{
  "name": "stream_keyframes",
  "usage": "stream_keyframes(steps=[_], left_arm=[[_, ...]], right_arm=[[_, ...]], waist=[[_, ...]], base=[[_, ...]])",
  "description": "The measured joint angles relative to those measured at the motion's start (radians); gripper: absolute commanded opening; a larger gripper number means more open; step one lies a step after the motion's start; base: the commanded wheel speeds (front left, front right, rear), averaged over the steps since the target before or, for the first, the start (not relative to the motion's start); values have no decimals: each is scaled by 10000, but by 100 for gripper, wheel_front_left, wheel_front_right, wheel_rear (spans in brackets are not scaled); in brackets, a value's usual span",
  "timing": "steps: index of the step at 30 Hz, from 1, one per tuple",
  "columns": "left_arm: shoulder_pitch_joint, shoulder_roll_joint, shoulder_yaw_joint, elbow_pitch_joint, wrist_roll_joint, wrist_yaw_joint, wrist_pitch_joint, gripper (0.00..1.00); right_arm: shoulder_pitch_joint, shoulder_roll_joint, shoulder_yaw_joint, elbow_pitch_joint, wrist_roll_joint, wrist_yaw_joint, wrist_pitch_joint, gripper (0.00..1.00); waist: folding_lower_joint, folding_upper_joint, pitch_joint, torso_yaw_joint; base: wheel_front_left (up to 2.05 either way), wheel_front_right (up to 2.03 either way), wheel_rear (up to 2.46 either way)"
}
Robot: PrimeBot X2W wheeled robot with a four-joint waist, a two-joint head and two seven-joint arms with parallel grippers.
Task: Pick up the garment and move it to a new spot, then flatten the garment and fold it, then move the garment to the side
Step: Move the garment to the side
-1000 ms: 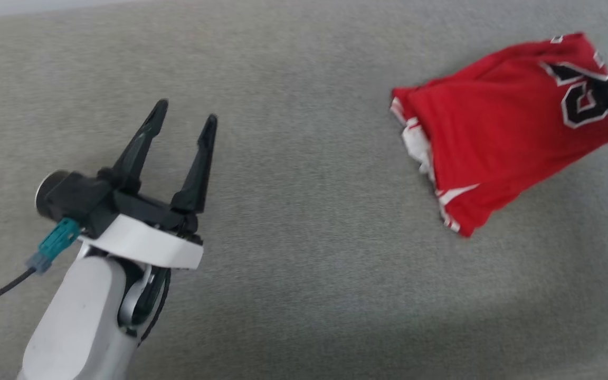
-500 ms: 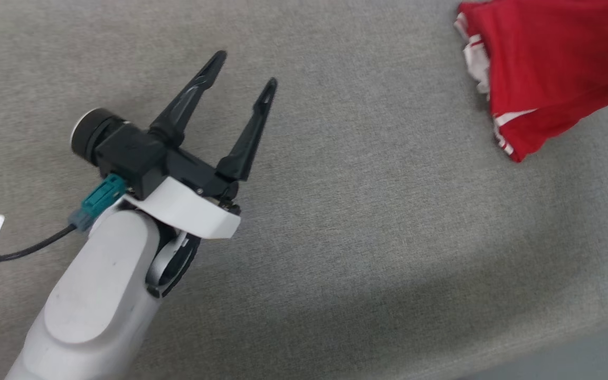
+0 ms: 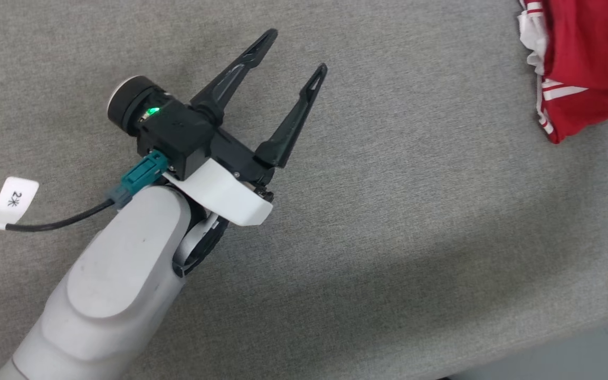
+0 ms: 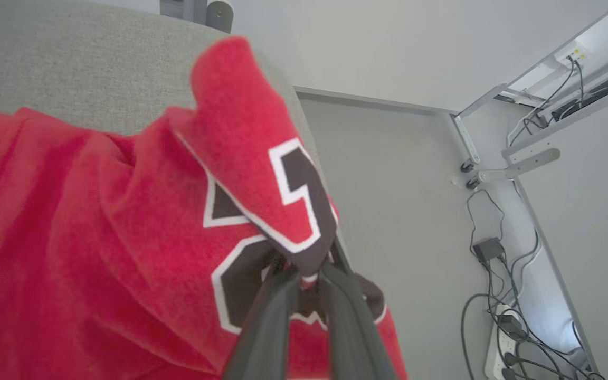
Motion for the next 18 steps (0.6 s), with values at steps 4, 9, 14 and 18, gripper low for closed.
stream_keyframes(steps=[4, 9, 14, 18], left_arm=[[-233, -71, -205, 31, -58, 0, 0, 100], [-378, -88, -391, 117, -130, 0, 0, 100], [-444, -86, -353, 107, -240, 0, 0, 100], [-429, -38, -196, 52, -303, 0, 0, 100]], right_arm=[[-264, 253, -349, 830, -336, 0, -520, 0], [-612, 481, -895, 1839, -786, 0, -951, 0], [-960, 570, -1227, 2560, -1158, 0, -1193, 29], [-1228, 570, -1434, 2932, -1260, 0, -1402, 100]], waist=[[0, -1, 133, 139], [0, 0, 217, 349], [0, 0, 215, 495], [0, 0, 155, 550]], base=[[0, 0, 0], [0, 0, 0], [0, 0, 0], [0, 0, 0]])
